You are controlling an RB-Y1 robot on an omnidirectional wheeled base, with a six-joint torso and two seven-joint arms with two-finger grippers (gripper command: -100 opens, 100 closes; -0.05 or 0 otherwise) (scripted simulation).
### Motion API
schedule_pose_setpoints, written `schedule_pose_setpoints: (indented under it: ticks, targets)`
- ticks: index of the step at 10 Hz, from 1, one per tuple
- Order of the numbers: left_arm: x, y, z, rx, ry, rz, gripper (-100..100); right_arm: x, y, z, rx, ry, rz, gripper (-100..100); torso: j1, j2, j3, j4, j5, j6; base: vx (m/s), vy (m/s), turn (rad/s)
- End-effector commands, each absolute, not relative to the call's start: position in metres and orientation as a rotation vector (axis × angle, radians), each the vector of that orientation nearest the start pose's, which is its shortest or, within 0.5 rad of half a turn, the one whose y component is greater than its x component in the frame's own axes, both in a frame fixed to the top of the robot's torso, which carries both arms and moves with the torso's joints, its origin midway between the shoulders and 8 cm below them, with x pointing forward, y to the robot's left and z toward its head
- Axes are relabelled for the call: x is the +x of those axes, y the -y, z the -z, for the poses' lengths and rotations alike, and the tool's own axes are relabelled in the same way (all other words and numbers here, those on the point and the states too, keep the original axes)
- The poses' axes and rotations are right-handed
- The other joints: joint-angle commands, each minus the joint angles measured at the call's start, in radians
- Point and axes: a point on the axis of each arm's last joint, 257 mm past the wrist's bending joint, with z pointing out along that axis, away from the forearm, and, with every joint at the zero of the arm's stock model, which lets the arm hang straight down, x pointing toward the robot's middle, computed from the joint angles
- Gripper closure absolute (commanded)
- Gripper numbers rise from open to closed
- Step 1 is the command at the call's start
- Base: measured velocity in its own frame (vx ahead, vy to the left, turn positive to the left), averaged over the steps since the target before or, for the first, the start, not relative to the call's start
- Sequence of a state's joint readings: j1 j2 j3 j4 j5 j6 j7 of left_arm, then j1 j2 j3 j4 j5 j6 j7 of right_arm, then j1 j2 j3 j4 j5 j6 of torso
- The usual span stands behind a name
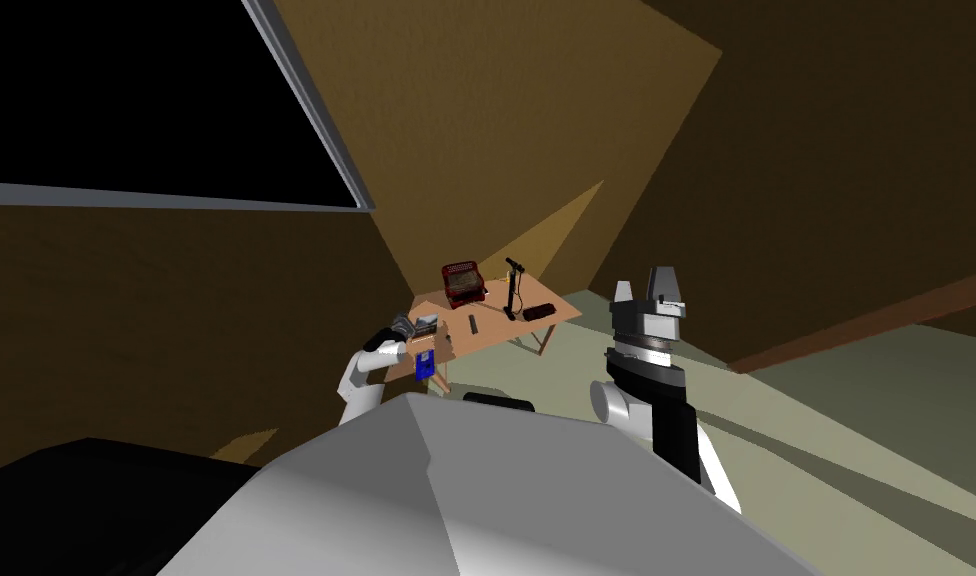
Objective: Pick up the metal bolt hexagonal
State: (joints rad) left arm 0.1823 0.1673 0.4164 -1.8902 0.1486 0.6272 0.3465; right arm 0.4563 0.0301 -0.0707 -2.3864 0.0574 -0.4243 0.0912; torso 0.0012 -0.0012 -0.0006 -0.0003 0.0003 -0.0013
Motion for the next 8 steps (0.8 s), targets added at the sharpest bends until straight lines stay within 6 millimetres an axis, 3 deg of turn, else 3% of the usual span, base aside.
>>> schedule_pose_setpoints:
  ticks: [1, 6, 7, 8]
  targets:
    - [0.418, -0.495, 0.284, -1.978, -0.849, 0.845, -100, 0.332, 0.291, -0.071, 0.551, -0.586, -1.134, 0, 0.000, 0.000, 0.000, 0.000, 0.000, 0.000, 0.009, 0.014, -0.303]
    - [0.396, -0.499, 0.329, -2.161, -0.827, 0.758, -100, 0.332, 0.291, -0.071, 0.551, -0.586, -1.134, 0, 0.000, 0.000, 0.000, 0.000, 0.000, 0.000, 0.007, 0.014, -0.172]
    - [0.386, -0.501, 0.347, -2.231, -0.807, 0.726, -100, 0.332, 0.291, -0.071, 0.551, -0.586, -1.134, 0, 0.000, 0.000, 0.000, 0.000, 0.000, -0.001, 0.011, 0.012, -0.228]
    - [0.385, -0.500, 0.349, -2.241, -0.810, 0.718, -100, 0.332, 0.291, -0.071, 0.551, -0.586, -1.134, 0, 0.000, 0.000, 0.000, 0.000, 0.000, 0.000, 0.010, 0.015, -0.134]
